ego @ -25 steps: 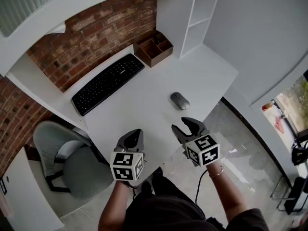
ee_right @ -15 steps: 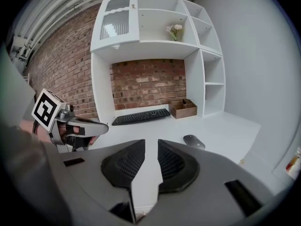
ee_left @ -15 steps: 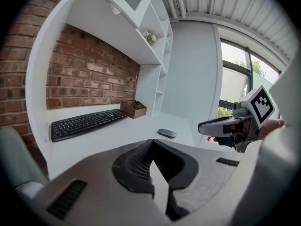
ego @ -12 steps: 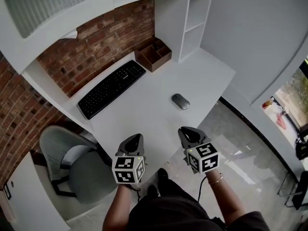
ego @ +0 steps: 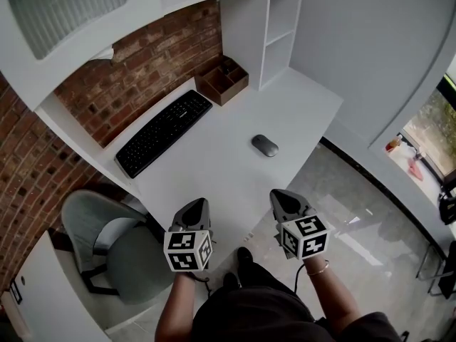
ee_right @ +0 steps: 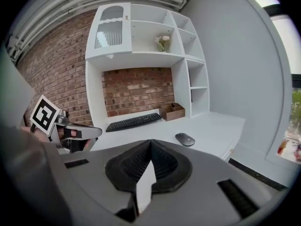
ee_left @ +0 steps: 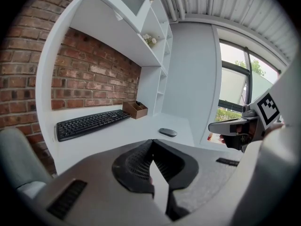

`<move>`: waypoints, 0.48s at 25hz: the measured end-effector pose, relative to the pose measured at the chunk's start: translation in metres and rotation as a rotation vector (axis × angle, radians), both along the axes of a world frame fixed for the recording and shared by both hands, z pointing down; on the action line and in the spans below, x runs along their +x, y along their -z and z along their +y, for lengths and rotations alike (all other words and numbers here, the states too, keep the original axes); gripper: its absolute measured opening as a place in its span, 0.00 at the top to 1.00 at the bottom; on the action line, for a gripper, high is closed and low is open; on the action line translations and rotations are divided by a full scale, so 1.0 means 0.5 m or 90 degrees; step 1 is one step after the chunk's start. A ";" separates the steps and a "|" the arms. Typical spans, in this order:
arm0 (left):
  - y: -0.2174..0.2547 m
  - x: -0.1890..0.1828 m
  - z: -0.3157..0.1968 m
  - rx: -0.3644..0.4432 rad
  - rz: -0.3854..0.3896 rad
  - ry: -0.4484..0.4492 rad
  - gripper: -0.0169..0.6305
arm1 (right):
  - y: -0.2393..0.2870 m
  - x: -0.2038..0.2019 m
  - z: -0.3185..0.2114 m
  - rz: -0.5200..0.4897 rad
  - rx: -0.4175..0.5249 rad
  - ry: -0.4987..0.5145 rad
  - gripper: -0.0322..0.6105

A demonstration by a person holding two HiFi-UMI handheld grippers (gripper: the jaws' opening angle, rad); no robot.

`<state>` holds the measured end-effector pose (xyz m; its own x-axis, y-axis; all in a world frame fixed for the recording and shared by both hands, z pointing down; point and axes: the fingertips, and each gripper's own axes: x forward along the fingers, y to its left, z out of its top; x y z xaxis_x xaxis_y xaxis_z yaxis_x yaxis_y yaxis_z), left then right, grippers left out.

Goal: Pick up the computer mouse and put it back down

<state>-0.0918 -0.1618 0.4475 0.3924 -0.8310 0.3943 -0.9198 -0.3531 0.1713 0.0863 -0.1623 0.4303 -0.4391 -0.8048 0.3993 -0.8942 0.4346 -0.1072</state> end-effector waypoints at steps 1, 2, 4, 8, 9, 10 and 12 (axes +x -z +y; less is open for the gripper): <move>0.000 -0.002 0.001 0.000 0.000 0.001 0.96 | -0.001 0.001 0.002 0.004 0.001 -0.004 0.94; 0.000 -0.004 0.001 0.000 0.000 0.001 0.96 | -0.002 0.002 0.004 0.006 0.001 -0.008 0.94; 0.001 -0.006 0.002 0.001 0.000 0.001 0.96 | -0.004 0.004 0.006 0.008 0.001 -0.016 0.94; 0.001 -0.009 -0.002 0.002 0.000 0.002 0.96 | 0.000 0.004 0.001 0.004 0.006 -0.031 0.94; 0.001 -0.010 -0.002 0.002 0.000 0.003 0.96 | 0.001 0.003 0.001 0.004 0.007 -0.033 0.94; 0.001 -0.011 -0.002 0.001 0.000 0.003 0.96 | 0.002 0.003 0.000 0.003 0.008 -0.034 0.94; 0.000 -0.014 -0.002 0.001 0.001 0.004 0.96 | 0.002 0.001 0.000 0.002 0.007 -0.035 0.94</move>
